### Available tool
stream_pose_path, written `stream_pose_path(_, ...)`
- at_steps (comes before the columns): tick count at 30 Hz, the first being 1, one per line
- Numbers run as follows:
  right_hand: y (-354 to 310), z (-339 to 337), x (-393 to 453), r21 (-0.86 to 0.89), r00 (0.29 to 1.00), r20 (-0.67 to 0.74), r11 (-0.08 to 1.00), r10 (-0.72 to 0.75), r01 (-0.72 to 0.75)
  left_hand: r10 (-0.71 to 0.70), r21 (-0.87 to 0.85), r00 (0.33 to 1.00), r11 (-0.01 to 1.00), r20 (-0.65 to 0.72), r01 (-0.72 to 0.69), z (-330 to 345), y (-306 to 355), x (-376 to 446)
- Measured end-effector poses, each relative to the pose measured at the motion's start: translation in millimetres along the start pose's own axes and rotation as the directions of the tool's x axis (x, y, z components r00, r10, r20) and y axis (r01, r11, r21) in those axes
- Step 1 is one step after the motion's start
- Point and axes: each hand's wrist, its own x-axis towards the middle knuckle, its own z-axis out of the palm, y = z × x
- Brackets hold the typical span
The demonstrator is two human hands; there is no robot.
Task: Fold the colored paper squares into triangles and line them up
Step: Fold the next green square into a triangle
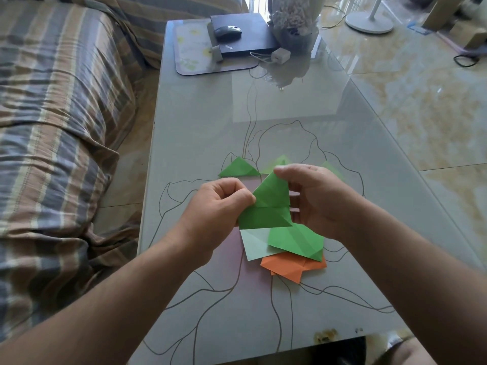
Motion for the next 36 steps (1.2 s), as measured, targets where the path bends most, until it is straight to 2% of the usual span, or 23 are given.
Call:
stream_pose_path(4, 1, 3, -4, -0.003, 0.996, 0.041, 0.997, -0.082, 0.082, -0.044, -0.013, 0.998, 0.999, 0.049, 0.045, 2, 1, -1)
stream_pose_path(9, 11, 13, -7, -0.103, 0.980, 0.113, 0.979, -0.163, 0.175, -0.062, -0.062, 0.998, 0.996, -0.032, 0.060, 1, 2, 1)
stream_pose_path(18, 8, 13, -6, -0.076, 0.988, 0.077, 0.987, -0.137, 0.143, -0.044, 0.001, 0.996, 0.999, -0.084, 0.044, 0, -2, 1)
stream_pose_path(27, 4, 9, -5, -0.048, 0.990, 0.019, 0.989, -0.141, 0.142, -0.010, 0.131, 1.000, 0.991, -0.029, 0.014, -4, -2, 0)
stream_pose_path(36, 2, 6, -5, -0.026, 0.988, -0.023, 0.988, -0.153, 0.152, -0.021, 0.161, 1.000, 0.987, 0.003, 0.020, -3, 1, -2)
